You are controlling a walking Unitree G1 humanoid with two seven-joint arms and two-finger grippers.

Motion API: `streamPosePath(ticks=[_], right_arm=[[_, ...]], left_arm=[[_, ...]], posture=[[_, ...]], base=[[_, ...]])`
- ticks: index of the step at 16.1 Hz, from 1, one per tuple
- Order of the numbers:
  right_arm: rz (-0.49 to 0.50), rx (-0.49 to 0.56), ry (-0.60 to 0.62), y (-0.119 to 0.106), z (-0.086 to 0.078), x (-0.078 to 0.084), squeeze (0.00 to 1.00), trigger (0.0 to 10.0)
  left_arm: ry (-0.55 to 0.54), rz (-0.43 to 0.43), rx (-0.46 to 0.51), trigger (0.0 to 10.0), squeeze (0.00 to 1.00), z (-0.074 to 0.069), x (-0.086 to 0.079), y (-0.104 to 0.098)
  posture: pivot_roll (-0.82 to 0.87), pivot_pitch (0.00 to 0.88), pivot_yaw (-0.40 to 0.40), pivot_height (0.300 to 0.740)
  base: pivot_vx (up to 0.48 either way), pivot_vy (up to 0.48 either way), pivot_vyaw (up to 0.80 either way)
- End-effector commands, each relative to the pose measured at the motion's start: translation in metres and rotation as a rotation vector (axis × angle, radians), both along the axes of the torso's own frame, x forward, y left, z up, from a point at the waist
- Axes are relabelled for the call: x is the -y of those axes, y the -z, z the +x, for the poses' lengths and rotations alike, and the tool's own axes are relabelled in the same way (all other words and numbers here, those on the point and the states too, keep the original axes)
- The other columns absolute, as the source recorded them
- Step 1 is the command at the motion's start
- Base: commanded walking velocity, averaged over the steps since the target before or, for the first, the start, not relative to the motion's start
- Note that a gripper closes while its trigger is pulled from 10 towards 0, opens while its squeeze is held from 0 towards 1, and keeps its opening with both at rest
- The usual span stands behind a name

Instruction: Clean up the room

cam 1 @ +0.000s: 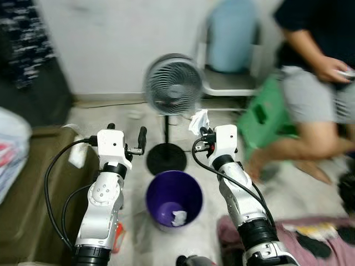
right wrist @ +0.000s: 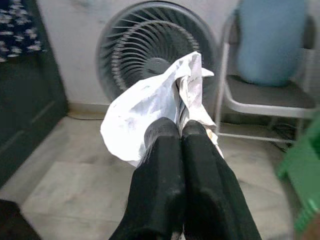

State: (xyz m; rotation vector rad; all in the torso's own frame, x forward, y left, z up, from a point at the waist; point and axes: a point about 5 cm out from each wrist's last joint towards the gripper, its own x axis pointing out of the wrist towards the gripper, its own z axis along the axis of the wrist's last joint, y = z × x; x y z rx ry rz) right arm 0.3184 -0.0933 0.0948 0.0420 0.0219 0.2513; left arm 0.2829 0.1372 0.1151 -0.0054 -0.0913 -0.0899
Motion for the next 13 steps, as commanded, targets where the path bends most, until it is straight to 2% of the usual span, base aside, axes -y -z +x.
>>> streamPosePath(ticks=[1, 4, 7, 8, 10, 13], right_arm=[[0.002, 0.0, -0.001, -0.001, 0.001, -0.002, 0.0, 10.0], [0.003, -0.003, -0.003, 0.0, 0.001, -0.002, 0.0, 10.0], [0.004, -0.002, -0.003, 0.0, 0.001, -0.002, 0.0, 10.0], [0.005, -0.002, 0.0, 0.0, 0.001, -0.002, 0.0, 10.0], [0.016, -0.007, 0.027, -0.001, 0.003, 0.0, 0.0, 10.0], [0.022, -0.041, 0.069, 0.005, 0.004, 0.001, 0.0, 10.0]], left_arm=[[0.012, 0.001, -0.005, 10.0, 0.0, 0.001, 0.001, -0.001], [0.022, 0.0, -0.004, 10.0, 0.0, 0.001, 0.002, -0.001], [0.037, 0.012, 0.0, 10.0, 0.0, 0.0, 0.004, -0.002], [0.052, 0.046, 0.01, 10.0, 0.0, -0.001, 0.005, -0.003], [0.074, 0.114, 0.018, 10.0, 0.0, -0.008, 0.004, -0.001], [0.064, 0.148, -0.026, 10.0, 0.0, -0.024, -0.01, 0.009]], posture=[[0.05, 0.0, -0.023, 0.74], [0.05, 0.0, -0.021, 0.74], [0.05, 0.0, -0.018, 0.74], [0.05, 0.0, -0.018, 0.74], [0.06, 0.0, -0.011, 0.74], [0.06, 0.0, 0.006, 0.74]], base=[[0.0, 0.0, -0.8], [0.0, 0.0, -0.76], [0.0, 0.0, 0.0], [0.0, 0.0, 0.0], [0.0, 0.0, 0.0], [0.0, 0.0, 0.0]])
